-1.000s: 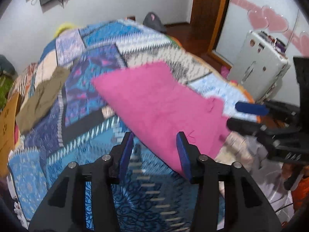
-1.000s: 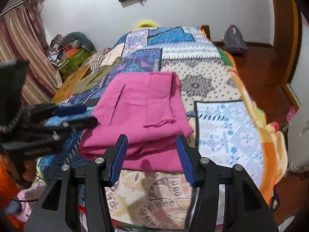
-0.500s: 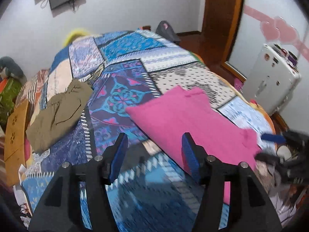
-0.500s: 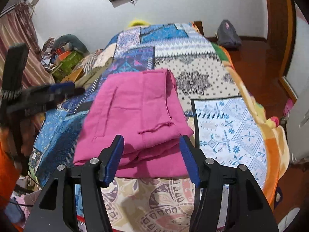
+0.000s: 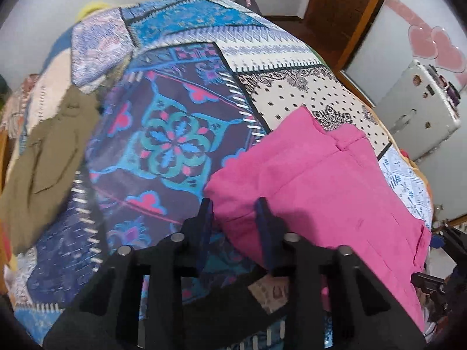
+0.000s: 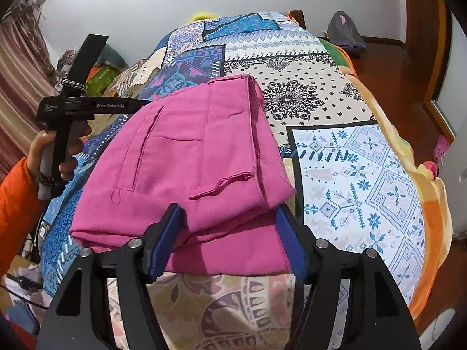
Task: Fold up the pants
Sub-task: 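Open the left gripper and release the folded pink pants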
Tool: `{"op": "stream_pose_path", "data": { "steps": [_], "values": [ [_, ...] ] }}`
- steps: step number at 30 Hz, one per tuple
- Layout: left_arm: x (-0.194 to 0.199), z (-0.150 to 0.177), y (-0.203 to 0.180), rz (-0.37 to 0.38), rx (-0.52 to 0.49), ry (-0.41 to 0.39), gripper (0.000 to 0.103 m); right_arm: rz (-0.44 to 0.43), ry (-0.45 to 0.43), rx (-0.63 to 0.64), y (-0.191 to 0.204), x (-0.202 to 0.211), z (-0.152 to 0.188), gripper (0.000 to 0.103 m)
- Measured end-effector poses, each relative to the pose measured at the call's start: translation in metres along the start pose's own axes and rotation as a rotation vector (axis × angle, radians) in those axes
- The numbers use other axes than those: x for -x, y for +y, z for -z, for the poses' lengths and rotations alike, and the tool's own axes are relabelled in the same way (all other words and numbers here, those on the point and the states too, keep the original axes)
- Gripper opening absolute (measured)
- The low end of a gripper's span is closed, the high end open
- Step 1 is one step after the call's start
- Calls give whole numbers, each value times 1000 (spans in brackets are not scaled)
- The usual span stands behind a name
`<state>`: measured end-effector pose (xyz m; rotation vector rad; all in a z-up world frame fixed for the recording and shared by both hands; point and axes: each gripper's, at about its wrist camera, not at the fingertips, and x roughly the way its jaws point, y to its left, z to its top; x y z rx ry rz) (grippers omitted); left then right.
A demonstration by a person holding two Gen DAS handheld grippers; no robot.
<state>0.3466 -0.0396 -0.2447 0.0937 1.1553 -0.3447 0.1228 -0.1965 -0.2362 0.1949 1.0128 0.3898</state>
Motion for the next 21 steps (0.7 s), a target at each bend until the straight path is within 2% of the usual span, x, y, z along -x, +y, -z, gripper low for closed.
{"op": "stream_pose_path", "data": {
  "steps": [1, 4, 10, 13, 16, 21],
  "values": [
    [-1, 0, 0, -3, -1, 0, 21, 6, 2, 8, -1, -1, -2, 64],
    [3, 5, 2, -31, -1, -20, 14, 35, 4, 41, -2, -5, -10, 64],
    [32, 30, 29, -58, 82, -63, 8, 81, 16, 121, -7, -25, -36, 63],
    [48, 53, 37, -83, 97, -78, 7, 90, 23, 175, -5, -38, -53, 63],
    [66, 75, 48, -101, 159, -92, 6, 71, 34, 214, -1, -53, -71, 63],
    [89, 100, 59, -145, 205, -105, 6, 90, 25, 356, 30, -78, -97, 63]
  ]
}}
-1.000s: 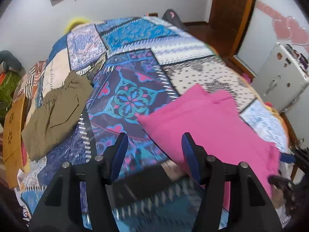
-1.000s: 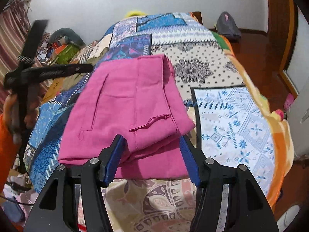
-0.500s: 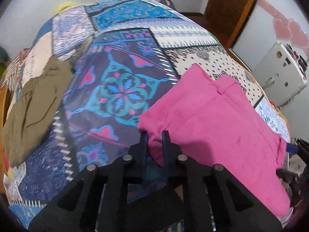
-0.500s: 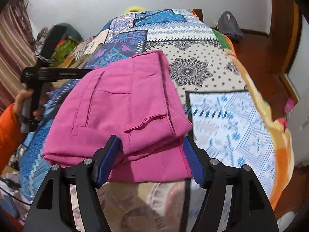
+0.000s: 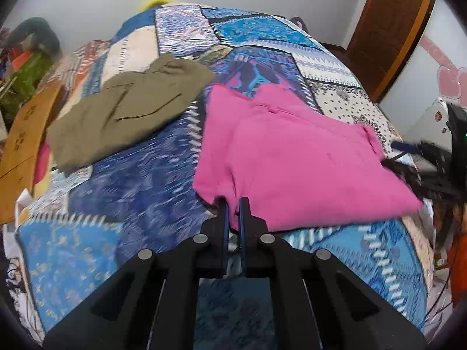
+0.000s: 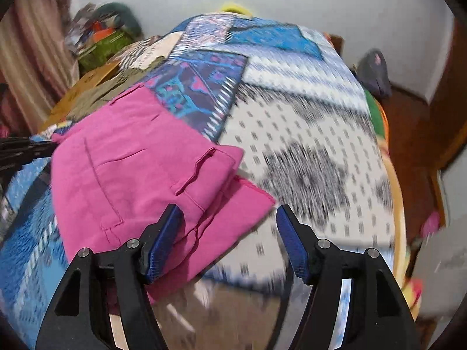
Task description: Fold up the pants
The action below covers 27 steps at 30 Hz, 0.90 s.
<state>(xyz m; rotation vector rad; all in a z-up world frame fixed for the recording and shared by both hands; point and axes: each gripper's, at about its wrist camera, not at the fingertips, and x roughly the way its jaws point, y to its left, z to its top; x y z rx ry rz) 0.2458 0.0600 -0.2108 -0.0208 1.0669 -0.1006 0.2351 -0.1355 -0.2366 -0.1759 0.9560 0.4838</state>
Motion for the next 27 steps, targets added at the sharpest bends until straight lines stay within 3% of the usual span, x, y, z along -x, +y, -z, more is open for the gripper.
{"op": "stream_pose_path", "data": {
  "steps": [3, 9, 16, 19, 23, 25, 27],
  "values": [
    [10, 11, 10, -39, 19, -7, 6, -25, -4, 52, 12, -10, -14, 63],
    [28, 33, 31, -29, 102, -3, 6, -55, -25, 54, 27, -4, -30, 63],
    [57, 42, 29, -163, 55, -96, 10, -85, -148, 105, 65, 42, -32, 62],
    [66, 38, 30, -106, 77, -134, 10, -139, -159, 101, 81, 46, -31, 51],
    [65, 32, 22, 32, 80, -166, 10, -209, -110, 100, 99, 31, -27, 34],
    [54, 30, 19, 41, 80, -144, 10, -231, -78, 93, 102, 20, -24, 34],
    [39, 30, 23, -6, 80, -114, 10, -240, -42, 75, 100, 7, -21, 34]
  ]
}}
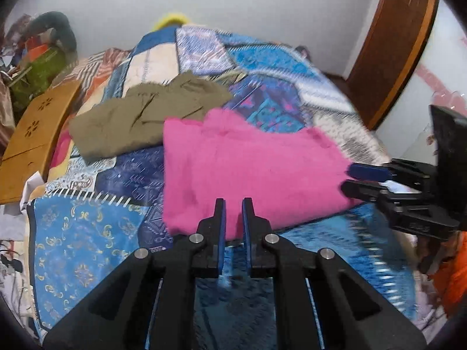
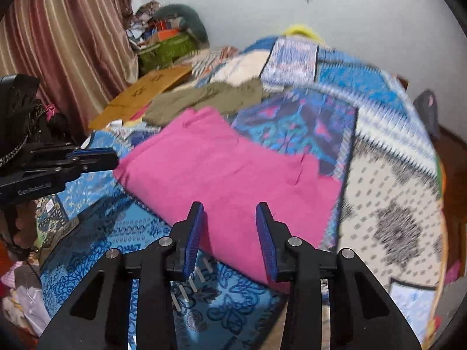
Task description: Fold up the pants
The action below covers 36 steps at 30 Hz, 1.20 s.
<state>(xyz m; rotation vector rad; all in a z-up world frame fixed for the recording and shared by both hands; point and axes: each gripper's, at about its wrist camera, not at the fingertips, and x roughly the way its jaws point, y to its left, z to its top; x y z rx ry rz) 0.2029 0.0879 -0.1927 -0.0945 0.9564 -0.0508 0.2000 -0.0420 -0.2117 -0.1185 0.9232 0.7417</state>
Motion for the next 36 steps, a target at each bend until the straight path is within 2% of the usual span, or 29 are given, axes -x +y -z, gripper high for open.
{"op": "stream_pose_path", "data": {
  "steps": [3, 7, 12, 14, 18, 21, 23, 24, 26, 29, 32, 36],
  "values": [
    [-14, 7, 19, -68, 26, 36, 10, 22, 6, -28, -12, 2, 5, 32],
    [-15, 21, 52, -107, 93, 70, 10, 67, 18, -46, -28, 15, 16, 32],
    [1, 27, 74, -151, 120, 53, 10, 183, 10, -77, -46, 35, 22, 33],
    [11, 19, 74, -140, 116, 21, 10, 212, -13, -107, -55, 44, 21, 34],
    [20, -1, 62, -95, 95, -33, 35, 215, -55, -142, -60, 57, 11, 35],
    [16, -11, 45, -16, 72, -44, 36, 152, -80, -141, -52, 55, 5, 35],
    [7, -13, 32, -4, 40, -42, 36, 127, -73, -118, -42, 44, 2, 35],
    [3, -13, 26, -26, 21, -40, 36, 118, -62, -105, -38, 37, 2, 35],
    [-15, -9, 19, -135, -38, -14, 36, 109, -27, -88, -32, 21, 4, 35],
    [-35, -2, 33, -219, -40, 47, 36, 99, 10, -95, -34, 5, 12, 35],
    [-37, 3, 61, -239, 25, 77, 36, 105, -5, -129, -42, 11, 15, 44],
    [-24, 1, 81, -198, 74, 65, 37, 187, -18, -127, -52, 27, 12, 44]
  ]
}}
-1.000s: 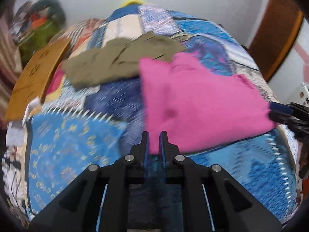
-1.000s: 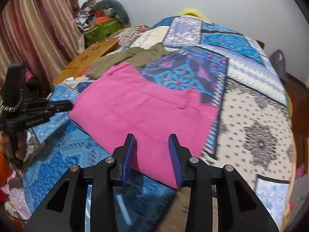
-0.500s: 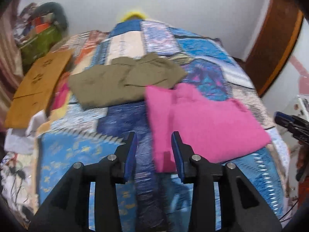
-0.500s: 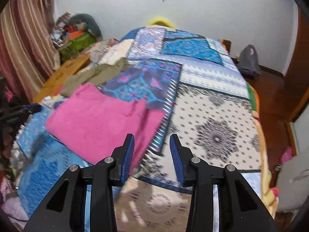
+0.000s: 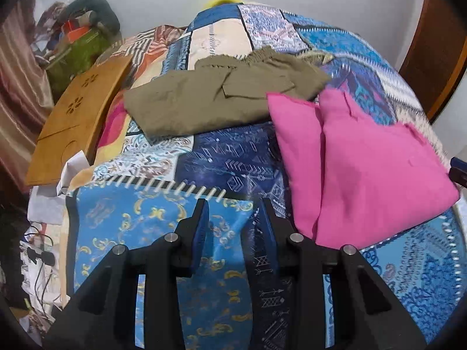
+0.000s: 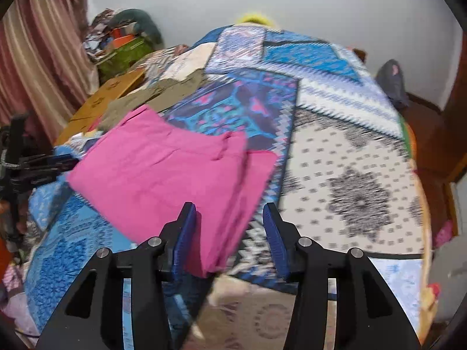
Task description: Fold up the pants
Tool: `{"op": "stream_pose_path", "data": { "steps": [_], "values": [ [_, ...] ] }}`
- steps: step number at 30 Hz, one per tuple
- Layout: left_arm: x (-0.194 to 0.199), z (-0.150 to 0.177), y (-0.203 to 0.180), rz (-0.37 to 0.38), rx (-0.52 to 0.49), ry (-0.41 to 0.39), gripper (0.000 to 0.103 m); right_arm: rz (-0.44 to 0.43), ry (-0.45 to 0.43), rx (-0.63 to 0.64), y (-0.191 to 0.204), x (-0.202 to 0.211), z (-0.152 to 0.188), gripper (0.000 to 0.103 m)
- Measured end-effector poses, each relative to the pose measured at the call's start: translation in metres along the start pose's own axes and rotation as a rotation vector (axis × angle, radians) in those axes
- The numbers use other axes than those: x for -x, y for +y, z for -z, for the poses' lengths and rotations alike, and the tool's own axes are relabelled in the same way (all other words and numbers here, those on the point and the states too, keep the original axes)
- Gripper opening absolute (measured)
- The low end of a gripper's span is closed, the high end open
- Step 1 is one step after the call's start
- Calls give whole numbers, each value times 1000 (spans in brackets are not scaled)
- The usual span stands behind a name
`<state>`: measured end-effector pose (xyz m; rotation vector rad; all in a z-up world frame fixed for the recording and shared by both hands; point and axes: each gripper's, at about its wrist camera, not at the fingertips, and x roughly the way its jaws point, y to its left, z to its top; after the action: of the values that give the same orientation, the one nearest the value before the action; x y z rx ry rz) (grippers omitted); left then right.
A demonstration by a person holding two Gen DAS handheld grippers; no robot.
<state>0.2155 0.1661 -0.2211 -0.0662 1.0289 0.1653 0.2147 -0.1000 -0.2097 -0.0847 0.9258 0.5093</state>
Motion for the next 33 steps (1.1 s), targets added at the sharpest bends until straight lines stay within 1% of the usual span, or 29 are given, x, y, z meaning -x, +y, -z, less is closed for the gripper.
{"op": "stream_pose_path", "data": {
  "steps": [2, 3, 4, 5, 7, 8, 9, 10, 14, 17, 19, 21, 24, 26, 27, 29, 31, 33],
  "values": [
    [10, -5, 1, 23, 0, -27, 47, 21, -7, -9, -5, 6, -4, 44],
    [13, -6, -1, 33, 0, -38, 57, 26, -11, -14, -8, 8, -6, 44],
    [18, -9, -4, 52, -3, -56, 64, 25, -17, -21, -10, 10, -8, 44],
    [21, -12, -8, 71, -6, -71, 66, 23, -23, -30, -11, 11, -10, 46],
    [25, -20, -19, 117, -22, -88, 71, 16, -28, -46, -13, 11, -14, 57],
    [24, -25, -23, 132, -29, -89, 73, 13, -29, -46, -12, 10, -16, 65],
    [22, -29, -30, 148, -36, -91, 77, 12, -34, -45, -10, 8, -17, 68],
    [21, -32, -33, 159, -40, -91, 78, 10, -34, -45, -8, 5, -18, 70],
    [1, -43, -45, 182, -56, -60, 79, -8, 15, -51, -7, -17, -21, 70],
    [-22, -45, -46, 201, -49, -2, 79, -33, 69, -87, -15, -43, -18, 70],
    [-36, -44, -45, 226, -28, 34, 79, -78, 105, -124, -22, -57, -15, 70],
    [-44, -43, -42, 244, 1, 50, 80, -124, 115, -158, -29, -63, -16, 70],
    [-57, -44, -36, 291, 67, 87, 80, -150, 131, -157, -31, -69, -19, 70],
    [-64, -43, -36, 310, 88, 103, 80, -157, 142, -134, -27, -73, -20, 69],
    [-68, -43, -35, 327, 100, 111, 78, -163, 145, -123, -25, -74, -21, 65],
    [-70, -44, -35, 351, 110, 119, 73, -183, 146, -97, -20, -76, -24, 60],
    [-71, -44, -33, 374, 124, 127, 66, -202, 141, -75, -17, -78, -27, 52],
    [-71, -45, -33, 381, 127, 133, 62, -232, 144, -78, -15, -81, -29, 39]
  ]
}}
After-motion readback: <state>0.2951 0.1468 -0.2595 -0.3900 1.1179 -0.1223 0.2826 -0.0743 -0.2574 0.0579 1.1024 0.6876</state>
